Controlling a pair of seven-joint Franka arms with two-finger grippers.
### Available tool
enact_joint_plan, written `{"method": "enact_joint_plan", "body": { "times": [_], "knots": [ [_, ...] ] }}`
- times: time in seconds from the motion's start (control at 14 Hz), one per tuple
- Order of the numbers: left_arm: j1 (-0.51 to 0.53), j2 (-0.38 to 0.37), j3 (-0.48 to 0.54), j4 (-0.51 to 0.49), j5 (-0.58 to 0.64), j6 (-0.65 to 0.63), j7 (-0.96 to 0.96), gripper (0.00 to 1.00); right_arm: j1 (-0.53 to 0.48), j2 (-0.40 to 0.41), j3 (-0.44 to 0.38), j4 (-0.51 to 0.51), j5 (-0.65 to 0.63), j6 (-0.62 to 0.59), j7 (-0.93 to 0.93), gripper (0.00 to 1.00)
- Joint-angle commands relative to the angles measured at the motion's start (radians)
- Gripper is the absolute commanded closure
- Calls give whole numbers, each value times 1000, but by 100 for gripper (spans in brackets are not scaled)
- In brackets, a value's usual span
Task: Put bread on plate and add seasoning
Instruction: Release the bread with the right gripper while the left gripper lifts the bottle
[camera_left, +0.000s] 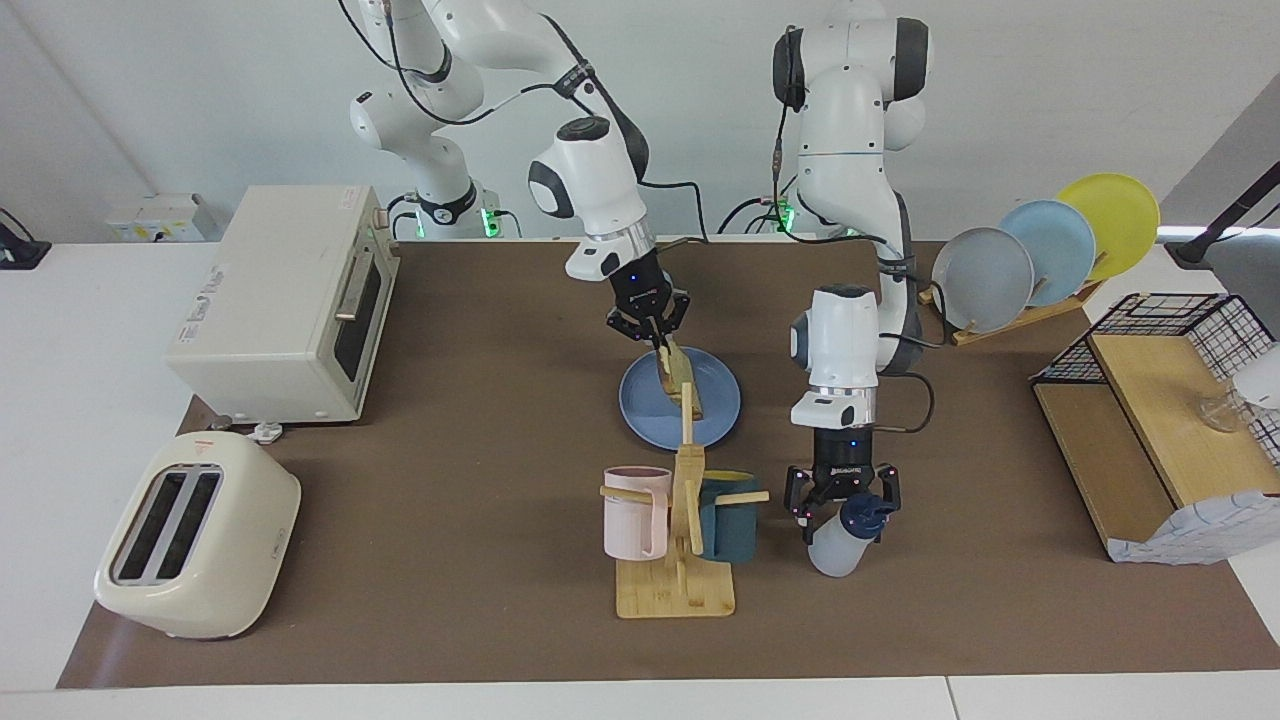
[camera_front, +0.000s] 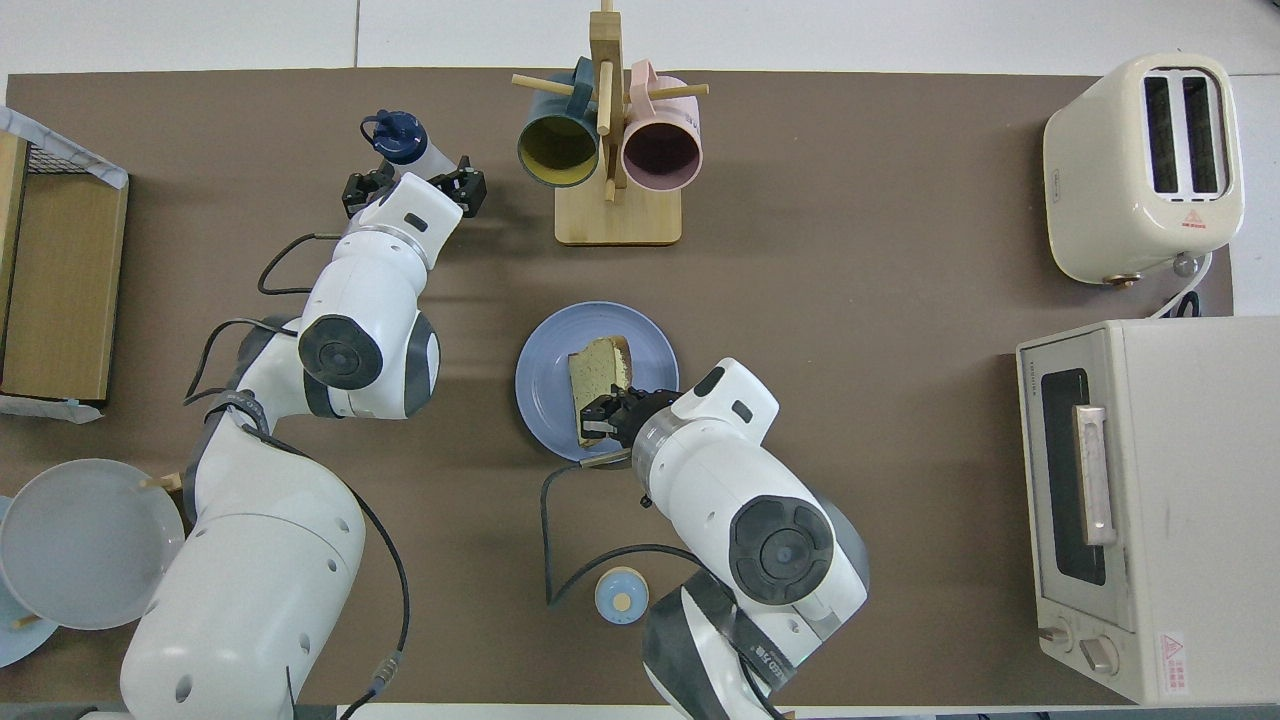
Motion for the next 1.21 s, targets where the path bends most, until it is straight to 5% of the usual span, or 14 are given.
{"method": "enact_joint_plan", "body": {
  "times": [0.0, 0.07, 0.14, 0.29, 0.36, 0.86, 1.14],
  "knots": [
    [-4, 22, 15, 28, -18, -14, -5, 0, -21, -29, 4, -28, 16, 11, -7, 21],
    [-4, 22, 15, 27, -18, -16, -5, 9, -19, -28, 4, -22, 14, 10, -7, 0],
    [-4, 22, 15, 24, -16, -16, -3, 27, -21, -25, 3, -8, 12, -4, -7, 0],
    [-4, 21, 16, 22, -15, -34, -2, 88, -36, -25, 0, 44, 5, -82, -10, 0],
    [-4, 21, 16, 22, -13, -48, 0, 100, -51, -28, 0, 87, 2, -149, -13, 0],
    [14, 11, 16, 28, -10, -39, 0, 100, -152, -60, -5, 386, -113, -661, -109, 0],
    [43, -79, 18, 25, -7, -141, 18, 100, -287, -121, -7, 490, -101, -961, -304, 0]
  ]
}}
